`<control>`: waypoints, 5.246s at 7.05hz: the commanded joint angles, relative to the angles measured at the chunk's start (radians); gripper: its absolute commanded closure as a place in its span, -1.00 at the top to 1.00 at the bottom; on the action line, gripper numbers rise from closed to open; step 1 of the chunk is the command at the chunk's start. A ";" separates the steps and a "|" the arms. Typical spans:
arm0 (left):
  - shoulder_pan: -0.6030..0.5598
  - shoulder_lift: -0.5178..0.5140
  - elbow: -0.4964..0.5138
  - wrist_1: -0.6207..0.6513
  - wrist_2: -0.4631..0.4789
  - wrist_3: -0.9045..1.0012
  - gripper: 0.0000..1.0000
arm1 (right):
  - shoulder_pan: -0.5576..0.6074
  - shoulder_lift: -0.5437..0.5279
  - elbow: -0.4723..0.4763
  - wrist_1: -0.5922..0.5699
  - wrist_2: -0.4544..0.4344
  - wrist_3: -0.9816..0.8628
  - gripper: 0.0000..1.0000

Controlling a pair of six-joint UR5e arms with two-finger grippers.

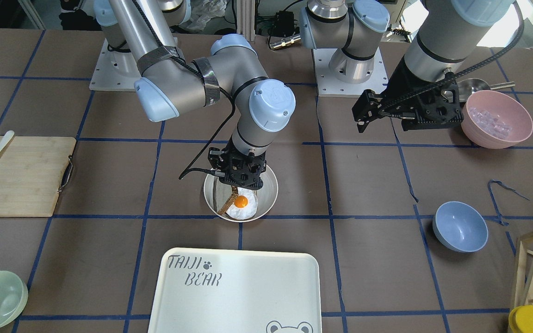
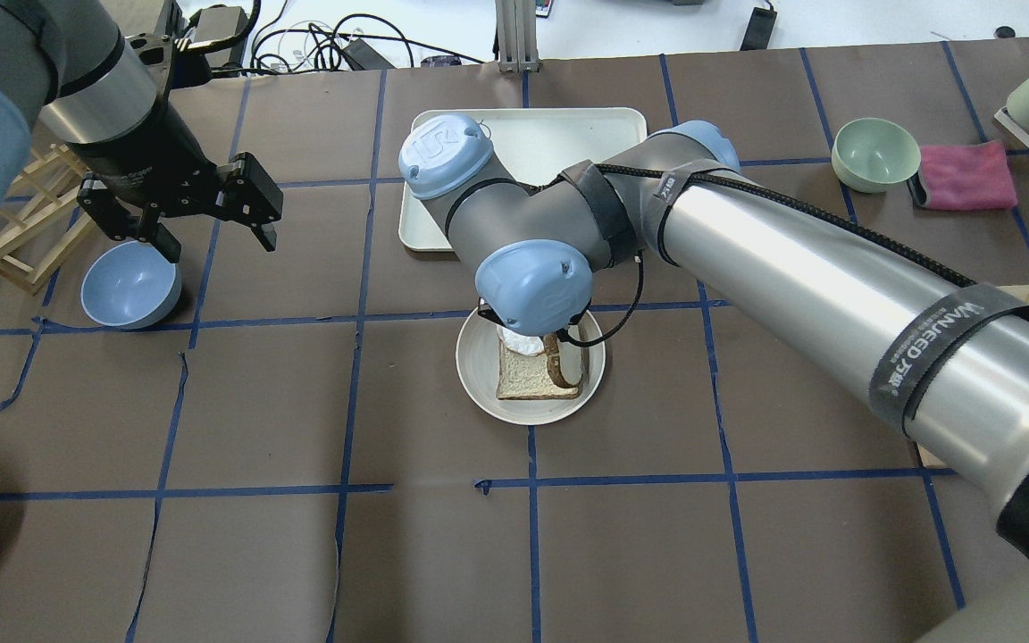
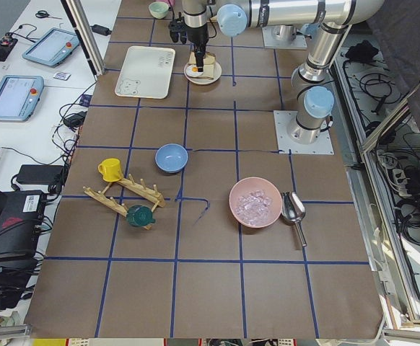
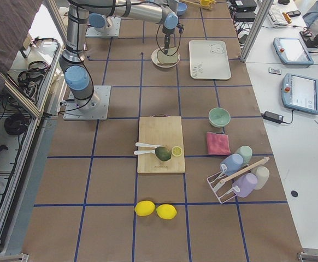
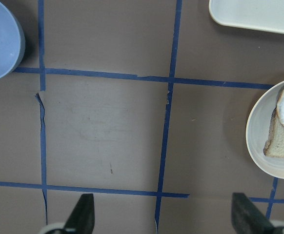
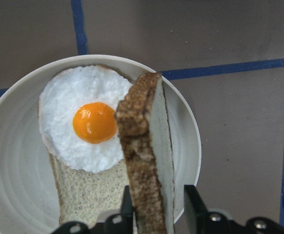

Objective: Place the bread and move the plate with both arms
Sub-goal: 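Lower the bread onto the fried egg and open the right gripper, then raise the right gripper away from the plate while the left arm reaches toward the plate, then grasp the rim of the white plate with the left gripper, then slide the plate with the left gripper onto the bear-printed tray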

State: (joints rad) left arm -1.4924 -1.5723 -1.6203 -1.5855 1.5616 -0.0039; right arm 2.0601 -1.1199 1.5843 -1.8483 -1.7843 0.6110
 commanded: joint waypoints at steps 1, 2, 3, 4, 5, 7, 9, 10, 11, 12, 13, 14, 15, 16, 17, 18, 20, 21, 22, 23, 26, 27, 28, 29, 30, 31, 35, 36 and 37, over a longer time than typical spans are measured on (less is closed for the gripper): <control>0.001 -0.002 -0.004 -0.008 0.003 -0.001 1.00 | 0.000 -0.004 0.008 -0.064 0.008 0.000 0.61; 0.001 -0.003 -0.004 -0.016 0.005 -0.001 1.00 | -0.002 -0.011 0.000 -0.072 0.057 -0.010 0.62; 0.001 -0.005 -0.003 -0.013 0.003 -0.002 1.00 | -0.011 -0.009 -0.045 -0.072 0.063 -0.013 0.72; 0.000 -0.011 -0.004 -0.002 0.000 -0.001 1.00 | -0.020 -0.011 -0.105 -0.054 0.072 -0.046 0.82; 0.000 -0.020 0.000 0.002 0.000 -0.001 1.00 | -0.035 -0.015 -0.151 -0.033 0.078 -0.110 0.87; 0.001 -0.038 -0.006 0.080 -0.002 0.001 1.00 | -0.150 -0.107 -0.208 0.129 0.159 -0.303 0.96; -0.002 -0.058 -0.013 0.113 0.000 -0.013 1.00 | -0.297 -0.225 -0.219 0.185 0.227 -0.579 1.00; -0.008 -0.057 -0.027 0.114 -0.008 -0.022 1.00 | -0.326 -0.286 -0.216 0.254 0.223 -0.630 1.00; -0.009 -0.064 -0.065 0.131 -0.023 -0.024 1.00 | -0.359 -0.303 -0.207 0.283 0.215 -0.707 1.00; -0.025 -0.090 -0.134 0.262 -0.066 -0.051 1.00 | -0.394 -0.325 -0.201 0.276 0.227 -0.741 1.00; -0.078 -0.118 -0.217 0.438 -0.087 -0.106 1.00 | -0.409 -0.345 -0.147 0.276 0.224 -0.741 1.00; -0.119 -0.152 -0.275 0.566 -0.089 -0.143 1.00 | -0.434 -0.362 -0.107 0.265 0.226 -0.743 1.00; -0.141 -0.182 -0.294 0.597 -0.092 -0.146 1.00 | -0.442 -0.382 -0.098 0.253 0.229 -0.746 1.00; -0.163 -0.216 -0.296 0.596 -0.150 -0.148 0.73 | -0.443 -0.386 -0.101 0.251 0.220 -0.747 1.00; -0.175 -0.254 -0.296 0.608 -0.155 -0.148 0.67 | -0.446 -0.396 -0.096 0.251 0.218 -0.738 1.00; -0.186 -0.290 -0.297 0.649 -0.158 -0.166 0.66 | -0.449 -0.399 -0.095 0.253 0.214 -0.735 1.00; -0.224 -0.334 -0.299 0.674 -0.156 -0.185 0.66 | -0.451 -0.397 -0.095 0.254 0.224 -0.744 1.00; -0.247 -0.345 -0.303 0.673 -0.155 -0.186 0.66 | -0.454 -0.399 -0.095 0.253 0.218 -0.741 1.00; -0.256 -0.351 -0.319 0.691 -0.155 -0.186 0.65 | -0.459 -0.399 -0.095 0.250 0.218 -0.734 1.00; -0.258 -0.354 -0.341 0.709 -0.156 -0.186 0.57 | -0.468 -0.399 -0.095 0.251 0.218 -0.735 1.00; -0.259 -0.374 -0.349 0.733 -0.161 -0.202 0.21 | -0.468 -0.400 -0.095 0.221 0.220 -0.740 1.00; -0.259 -0.379 -0.349 0.739 -0.164 -0.202 -0.14 | -0.468 -0.400 -0.095 0.221 0.224 -0.738 1.00; -0.259 -0.379 -0.349 0.736 -0.190 -0.203 -0.52 | -0.469 -0.400 -0.095 0.221 0.224 -0.741 1.00; -0.259 -0.379 -0.345 0.737 -0.193 -0.205 -0.97 | -0.469 -0.402 -0.095 0.221 0.220 -0.743 1.00; -0.259 -0.377 -0.340 0.737 -0.192 -0.229 -1.00 | -0.469 -0.402 -0.095 0.219 0.220 -0.741 1.00; -0.259 -0.379 -0.326 0.736 -0.193 -0.229 -1.00 | -0.468 -0.402 -0.095 0.219 0.223 -0.740 1.00; -0.232 -0.353 -0.186 0.644 -0.276 -0.232 -1.00 | -0.468 -0.402 -0.096 0.219 0.229 -0.744 1.00; -0.217 -0.345 -0.158 0.593 -0.281 -0.232 -1.00 | -0.468 -0.402 -0.096 0.219 0.230 -0.744 1.00; -0.210 -0.350 -0.129 0.563 -0.282 -0.222 -1.00 | -0.468 -0.402 -0.095 0.219 0.233 -0.744 1.00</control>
State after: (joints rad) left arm -1.7142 -1.9225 -1.7849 -0.9794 1.2866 -0.2336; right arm 1.5923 -1.5217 1.4883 -1.6291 -1.5539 -0.1332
